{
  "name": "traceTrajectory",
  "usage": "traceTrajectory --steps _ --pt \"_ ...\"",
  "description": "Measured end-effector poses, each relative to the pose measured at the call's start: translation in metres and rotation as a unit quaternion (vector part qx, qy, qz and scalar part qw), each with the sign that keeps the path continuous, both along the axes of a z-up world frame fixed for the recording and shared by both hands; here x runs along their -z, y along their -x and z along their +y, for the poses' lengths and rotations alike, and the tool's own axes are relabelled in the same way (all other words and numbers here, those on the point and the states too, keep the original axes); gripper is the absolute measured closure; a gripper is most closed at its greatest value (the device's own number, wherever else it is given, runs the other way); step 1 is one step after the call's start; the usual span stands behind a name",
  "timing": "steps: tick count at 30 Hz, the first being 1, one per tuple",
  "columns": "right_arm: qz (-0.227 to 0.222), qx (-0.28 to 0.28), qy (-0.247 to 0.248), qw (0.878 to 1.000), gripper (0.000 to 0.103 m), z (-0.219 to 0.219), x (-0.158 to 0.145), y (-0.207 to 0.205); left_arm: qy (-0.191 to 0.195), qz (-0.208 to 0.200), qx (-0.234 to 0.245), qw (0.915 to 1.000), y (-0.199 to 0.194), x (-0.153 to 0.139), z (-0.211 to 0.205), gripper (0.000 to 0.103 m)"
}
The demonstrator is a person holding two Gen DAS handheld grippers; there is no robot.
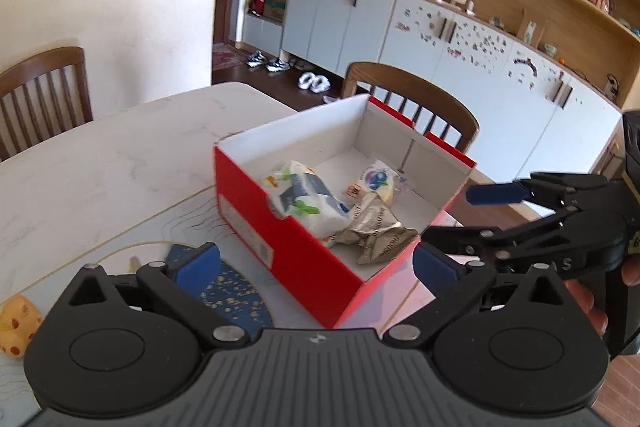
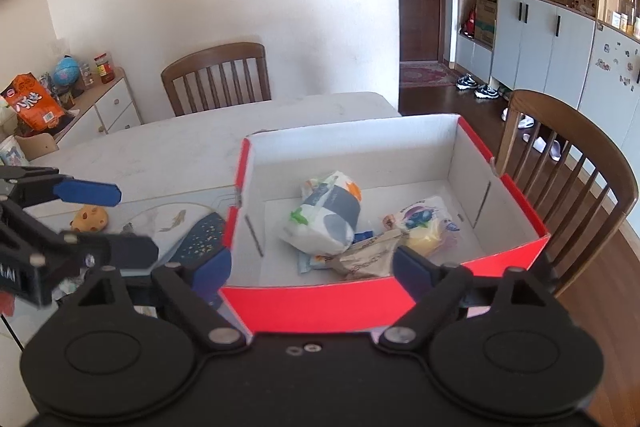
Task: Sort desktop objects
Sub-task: 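Move both open tools back from the box to the snack pile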
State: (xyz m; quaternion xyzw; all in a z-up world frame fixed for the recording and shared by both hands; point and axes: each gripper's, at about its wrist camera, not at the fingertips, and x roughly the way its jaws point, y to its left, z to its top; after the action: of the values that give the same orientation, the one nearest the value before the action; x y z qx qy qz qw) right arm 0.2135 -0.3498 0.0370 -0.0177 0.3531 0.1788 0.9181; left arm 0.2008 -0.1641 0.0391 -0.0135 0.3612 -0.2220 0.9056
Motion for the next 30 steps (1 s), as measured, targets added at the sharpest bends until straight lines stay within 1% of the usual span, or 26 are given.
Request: traceTrajectory --steps 5,12,17,24,30 --pt "-0.004 -0.008 0.002 1.000 0.013 0.017 0.001 0.014 0.006 0.001 -0.010 0.9999 0.009 -0.002 0.022 0.000" --pt "-0.011 -0.028 0.005 1.000 0.013 0.052 0.001 0.036 0.015 0.005 -0.020 0.9997 0.024 -0.003 0.053 0.000" --pt "-0.014 -0.058 0.010 0.998 0.013 0.081 0.003 0.051 0.013 0.000 -0.035 0.9993 0.038 -0.003 0.080 0.000" --pt "-0.002 -0.089 0.001 0.996 0.013 0.120 0.009 0.065 0.012 -0.009 -0.061 0.9981 0.053 0.000 0.119 0.000" --pt "-0.004 -0.118 0.003 0.993 0.013 0.153 0.014 0.077 0.002 -0.010 -0.084 0.9964 0.061 0.009 0.150 0.000"
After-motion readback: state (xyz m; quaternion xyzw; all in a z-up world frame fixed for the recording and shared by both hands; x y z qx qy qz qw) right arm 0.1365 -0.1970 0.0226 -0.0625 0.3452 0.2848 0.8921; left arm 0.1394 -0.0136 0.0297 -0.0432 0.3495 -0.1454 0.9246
